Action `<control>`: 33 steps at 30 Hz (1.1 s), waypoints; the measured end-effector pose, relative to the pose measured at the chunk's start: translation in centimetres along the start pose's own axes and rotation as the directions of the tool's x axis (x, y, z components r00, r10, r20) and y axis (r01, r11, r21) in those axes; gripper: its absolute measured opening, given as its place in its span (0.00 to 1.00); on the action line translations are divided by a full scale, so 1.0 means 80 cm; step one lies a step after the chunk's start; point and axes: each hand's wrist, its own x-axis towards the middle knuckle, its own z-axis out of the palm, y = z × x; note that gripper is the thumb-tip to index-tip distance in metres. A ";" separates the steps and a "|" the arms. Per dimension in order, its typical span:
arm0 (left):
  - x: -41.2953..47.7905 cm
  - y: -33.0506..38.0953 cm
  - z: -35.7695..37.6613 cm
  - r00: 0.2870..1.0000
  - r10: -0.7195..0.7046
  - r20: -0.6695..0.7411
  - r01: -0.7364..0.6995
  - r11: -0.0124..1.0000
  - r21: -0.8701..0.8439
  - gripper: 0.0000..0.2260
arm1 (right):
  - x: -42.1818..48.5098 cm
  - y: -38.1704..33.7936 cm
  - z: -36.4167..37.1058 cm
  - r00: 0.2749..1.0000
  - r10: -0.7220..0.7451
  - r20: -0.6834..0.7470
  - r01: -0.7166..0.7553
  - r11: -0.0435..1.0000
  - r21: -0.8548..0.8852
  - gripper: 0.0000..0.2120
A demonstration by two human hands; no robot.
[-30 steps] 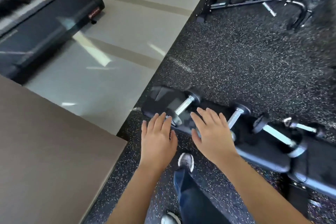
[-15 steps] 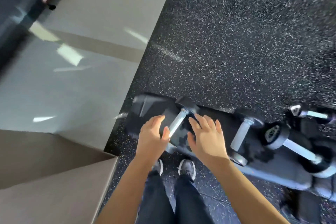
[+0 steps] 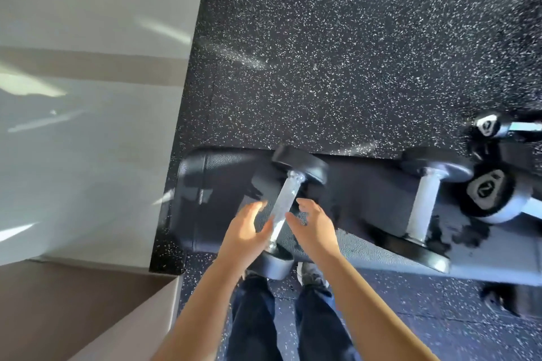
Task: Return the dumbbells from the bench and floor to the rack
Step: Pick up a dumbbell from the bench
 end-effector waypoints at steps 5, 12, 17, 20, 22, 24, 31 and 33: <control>0.019 -0.031 0.014 0.997 -0.065 0.052 0.068 0.996 -0.057 0.23 | 0.032 0.002 0.036 0.969 0.217 0.120 -0.246 0.780 0.575 0.17; 0.045 -0.046 0.017 0.975 -0.136 0.175 0.142 0.990 -0.021 0.23 | 0.067 0.001 0.046 0.965 0.107 0.240 -0.263 0.406 0.875 0.03; 0.078 -0.042 0.015 0.923 -0.191 0.335 0.230 0.970 -0.082 0.22 | 0.089 -0.005 0.036 0.939 0.110 0.326 -0.344 0.337 0.876 0.03; 0.086 -0.037 0.017 0.900 -0.230 0.371 0.273 0.960 -0.067 0.17 | 0.091 -0.012 0.032 0.932 0.160 0.325 -0.362 0.372 0.855 0.05; 0.081 -0.032 0.020 0.907 -0.242 0.344 0.278 0.959 -0.059 0.16 | 0.082 -0.019 0.028 0.929 0.191 0.316 -0.368 0.408 0.835 0.06; 0.069 -0.025 0.022 0.914 -0.257 0.315 0.286 0.957 -0.047 0.14 | 0.068 -0.025 0.022 0.928 0.217 0.304 -0.371 0.440 0.818 0.07; 0.011 0.012 0.002 0.921 -0.199 0.335 0.258 0.956 -0.141 0.10 | -0.010 -0.055 -0.020 0.962 0.132 0.241 -0.274 0.503 0.820 0.07; -0.007 0.032 -0.010 0.922 -0.159 0.353 0.233 0.956 -0.179 0.12 | -0.031 -0.069 -0.037 0.975 0.121 0.188 -0.223 0.529 0.818 0.07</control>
